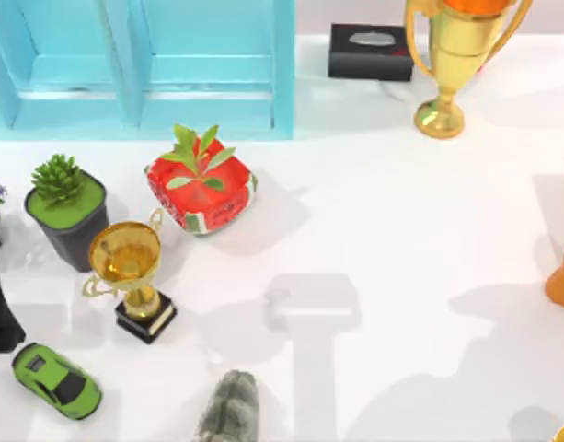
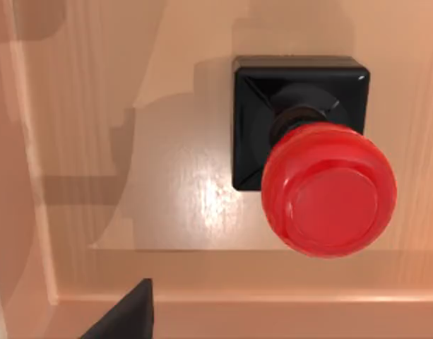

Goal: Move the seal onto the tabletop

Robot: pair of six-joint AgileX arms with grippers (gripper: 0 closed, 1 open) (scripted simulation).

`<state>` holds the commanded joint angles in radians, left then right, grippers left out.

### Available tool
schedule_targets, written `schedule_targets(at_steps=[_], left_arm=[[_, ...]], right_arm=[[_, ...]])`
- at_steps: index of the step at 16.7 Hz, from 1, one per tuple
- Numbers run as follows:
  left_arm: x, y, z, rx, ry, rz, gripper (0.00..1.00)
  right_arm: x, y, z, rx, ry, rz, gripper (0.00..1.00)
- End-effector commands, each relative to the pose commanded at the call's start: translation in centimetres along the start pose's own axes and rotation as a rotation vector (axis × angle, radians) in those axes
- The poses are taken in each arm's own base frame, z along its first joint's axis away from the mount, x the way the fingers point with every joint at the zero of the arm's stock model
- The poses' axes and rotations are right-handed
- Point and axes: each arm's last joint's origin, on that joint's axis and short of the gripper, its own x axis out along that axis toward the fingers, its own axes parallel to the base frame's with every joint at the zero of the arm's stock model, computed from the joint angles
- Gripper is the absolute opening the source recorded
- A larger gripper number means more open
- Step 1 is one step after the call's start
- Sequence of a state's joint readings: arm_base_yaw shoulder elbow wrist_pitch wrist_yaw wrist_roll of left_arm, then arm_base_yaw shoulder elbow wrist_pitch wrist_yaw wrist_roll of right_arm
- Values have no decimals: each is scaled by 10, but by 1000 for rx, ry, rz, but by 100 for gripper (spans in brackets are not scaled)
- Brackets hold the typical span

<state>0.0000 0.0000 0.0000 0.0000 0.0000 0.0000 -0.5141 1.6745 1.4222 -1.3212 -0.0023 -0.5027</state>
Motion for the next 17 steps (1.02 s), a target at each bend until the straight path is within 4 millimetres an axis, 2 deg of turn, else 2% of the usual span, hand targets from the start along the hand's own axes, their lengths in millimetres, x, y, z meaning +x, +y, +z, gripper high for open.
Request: schedule_targets(at_steps=[6,8,14,17], left_arm=[[0,0,0,0,0,0,100],[0,0,0,0,0,0,100],[0,0,0,0,0,0,100],[0,0,0,0,0,0,100]], right_arm=[[5,1,1,-1,0,0,100],[21,0,2,0,6,3,100],[90,-1,2,0,-6,-3,100],[100,0,0,0,0,0,100]])
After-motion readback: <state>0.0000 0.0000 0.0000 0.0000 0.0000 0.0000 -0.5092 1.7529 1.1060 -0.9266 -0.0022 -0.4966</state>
